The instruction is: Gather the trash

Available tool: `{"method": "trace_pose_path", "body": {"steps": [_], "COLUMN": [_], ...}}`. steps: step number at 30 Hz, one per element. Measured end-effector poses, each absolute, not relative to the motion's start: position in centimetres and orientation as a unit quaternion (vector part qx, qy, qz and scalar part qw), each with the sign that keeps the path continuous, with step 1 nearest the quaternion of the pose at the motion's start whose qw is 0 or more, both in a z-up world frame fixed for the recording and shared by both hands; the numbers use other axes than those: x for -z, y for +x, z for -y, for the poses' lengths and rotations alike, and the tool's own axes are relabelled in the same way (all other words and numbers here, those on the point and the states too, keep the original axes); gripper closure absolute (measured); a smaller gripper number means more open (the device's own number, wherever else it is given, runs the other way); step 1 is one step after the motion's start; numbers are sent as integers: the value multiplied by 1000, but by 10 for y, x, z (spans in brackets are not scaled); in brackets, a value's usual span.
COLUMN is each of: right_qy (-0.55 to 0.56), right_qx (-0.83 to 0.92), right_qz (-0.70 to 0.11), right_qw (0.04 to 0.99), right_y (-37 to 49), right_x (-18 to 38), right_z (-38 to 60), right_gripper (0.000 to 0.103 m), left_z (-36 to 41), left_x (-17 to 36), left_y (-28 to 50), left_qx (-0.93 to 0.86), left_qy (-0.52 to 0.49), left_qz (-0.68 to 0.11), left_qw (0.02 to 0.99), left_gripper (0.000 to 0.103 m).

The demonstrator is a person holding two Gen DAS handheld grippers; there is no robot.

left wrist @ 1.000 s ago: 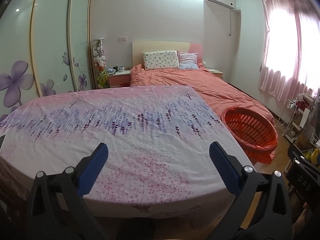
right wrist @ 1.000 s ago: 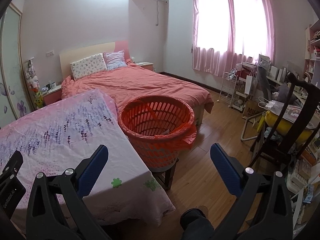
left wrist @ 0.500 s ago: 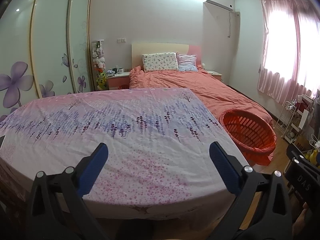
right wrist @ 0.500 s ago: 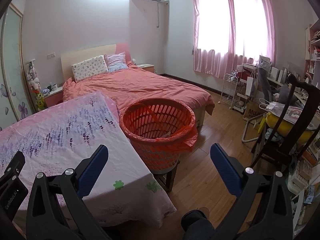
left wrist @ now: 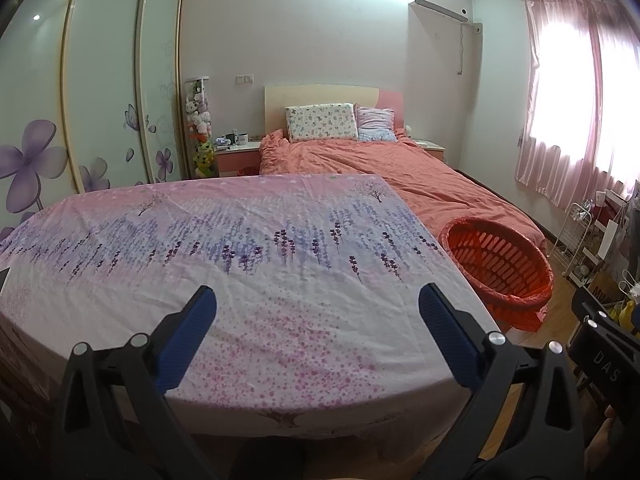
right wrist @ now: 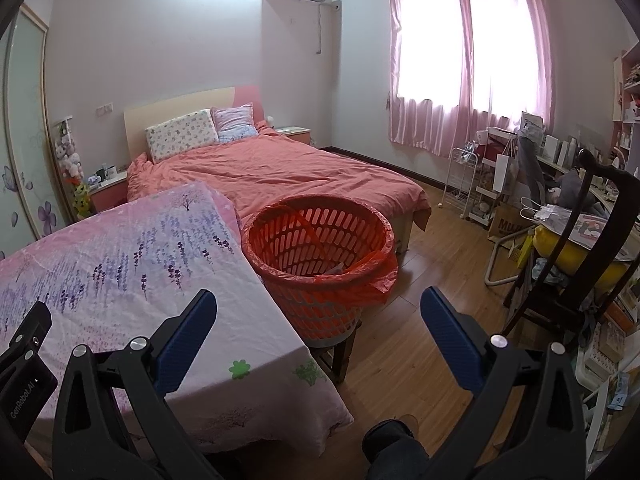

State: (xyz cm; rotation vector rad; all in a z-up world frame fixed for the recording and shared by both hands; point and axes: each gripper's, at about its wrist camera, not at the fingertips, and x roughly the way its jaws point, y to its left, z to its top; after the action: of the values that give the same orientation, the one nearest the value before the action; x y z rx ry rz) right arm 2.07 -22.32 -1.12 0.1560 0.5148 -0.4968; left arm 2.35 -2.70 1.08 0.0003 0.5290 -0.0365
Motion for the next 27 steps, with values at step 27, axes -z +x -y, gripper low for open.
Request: {"method": "trace_pose_path", "body": {"steps": [27], "right_qy": [76], "right_qx": [239], "right_qz": [-259], "right_qw": [933], "right_y": [23], "right_x": [14], "right_z": [222], "right_gripper": [2], "left_z": [27], "left_x": [-9], "left_y": [25], "left_qx": [18], "left_qy": [-1], "left_qz": [-264], "left_qw": [964], "left_gripper": [4]}}
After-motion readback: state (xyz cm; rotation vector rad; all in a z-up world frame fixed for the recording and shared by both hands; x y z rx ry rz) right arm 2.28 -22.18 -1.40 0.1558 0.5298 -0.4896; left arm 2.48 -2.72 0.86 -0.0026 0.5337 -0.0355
